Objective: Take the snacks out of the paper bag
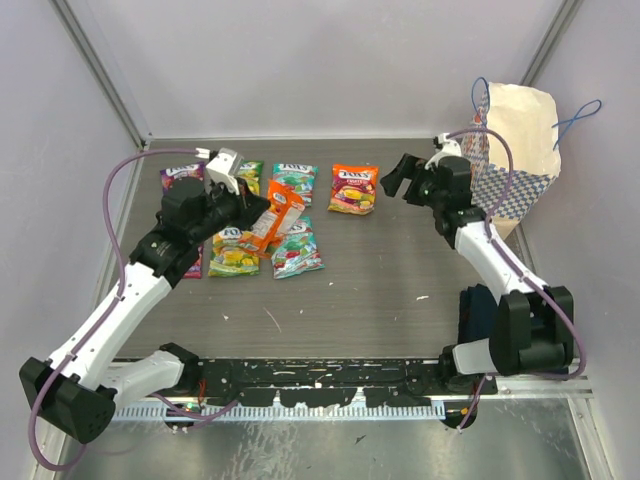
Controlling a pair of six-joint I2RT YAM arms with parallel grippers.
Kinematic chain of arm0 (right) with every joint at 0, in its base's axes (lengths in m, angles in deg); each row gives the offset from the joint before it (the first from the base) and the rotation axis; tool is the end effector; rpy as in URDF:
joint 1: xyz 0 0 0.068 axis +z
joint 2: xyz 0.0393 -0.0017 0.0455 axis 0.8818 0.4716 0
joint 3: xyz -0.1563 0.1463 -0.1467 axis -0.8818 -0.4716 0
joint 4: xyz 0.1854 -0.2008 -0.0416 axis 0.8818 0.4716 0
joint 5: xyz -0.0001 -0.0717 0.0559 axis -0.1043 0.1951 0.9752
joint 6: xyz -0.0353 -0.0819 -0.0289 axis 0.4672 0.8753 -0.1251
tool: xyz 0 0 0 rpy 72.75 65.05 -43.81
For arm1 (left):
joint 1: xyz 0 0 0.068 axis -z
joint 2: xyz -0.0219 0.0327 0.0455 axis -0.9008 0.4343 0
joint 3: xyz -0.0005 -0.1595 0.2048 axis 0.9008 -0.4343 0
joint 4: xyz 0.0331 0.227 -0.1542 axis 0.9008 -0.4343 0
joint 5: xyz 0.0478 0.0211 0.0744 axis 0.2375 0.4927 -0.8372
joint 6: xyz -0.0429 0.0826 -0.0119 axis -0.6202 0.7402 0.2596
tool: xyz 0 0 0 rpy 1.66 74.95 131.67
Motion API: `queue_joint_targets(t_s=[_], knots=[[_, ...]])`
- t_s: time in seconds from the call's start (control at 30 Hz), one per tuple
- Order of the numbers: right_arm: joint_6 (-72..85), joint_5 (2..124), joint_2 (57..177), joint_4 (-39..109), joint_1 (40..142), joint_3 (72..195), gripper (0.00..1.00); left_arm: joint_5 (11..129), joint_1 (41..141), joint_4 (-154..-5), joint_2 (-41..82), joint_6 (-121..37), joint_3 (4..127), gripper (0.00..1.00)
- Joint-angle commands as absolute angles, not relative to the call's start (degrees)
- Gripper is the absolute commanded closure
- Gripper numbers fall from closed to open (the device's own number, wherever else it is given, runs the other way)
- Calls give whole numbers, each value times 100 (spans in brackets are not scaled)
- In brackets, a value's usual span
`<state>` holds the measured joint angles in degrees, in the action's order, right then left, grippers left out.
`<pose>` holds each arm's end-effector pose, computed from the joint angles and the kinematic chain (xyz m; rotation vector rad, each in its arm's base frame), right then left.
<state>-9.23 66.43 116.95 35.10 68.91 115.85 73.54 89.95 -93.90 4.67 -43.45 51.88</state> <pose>0.3840 0.0634 0.2517 0.1470 2.0040 0.5213 0.2696 -0.1490 0.3486 0.3530 1.8189 -0.6645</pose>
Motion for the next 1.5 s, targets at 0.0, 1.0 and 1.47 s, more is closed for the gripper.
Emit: queue_joint_targets(t_s=[0.0,1.0,1.47], knots=[[-1145,6714,11212,2163,7430,10931,7,8299,8957,-8287,253,-4202,5065,100],[-2526,6608,11395,214,10372,10447,18,4923,10017,-7022,336,-4757,4545,100],[-1225,2281,11662,1602,12692,10910,4,1362,11087,-7679,1224,-5608,5387,100]])
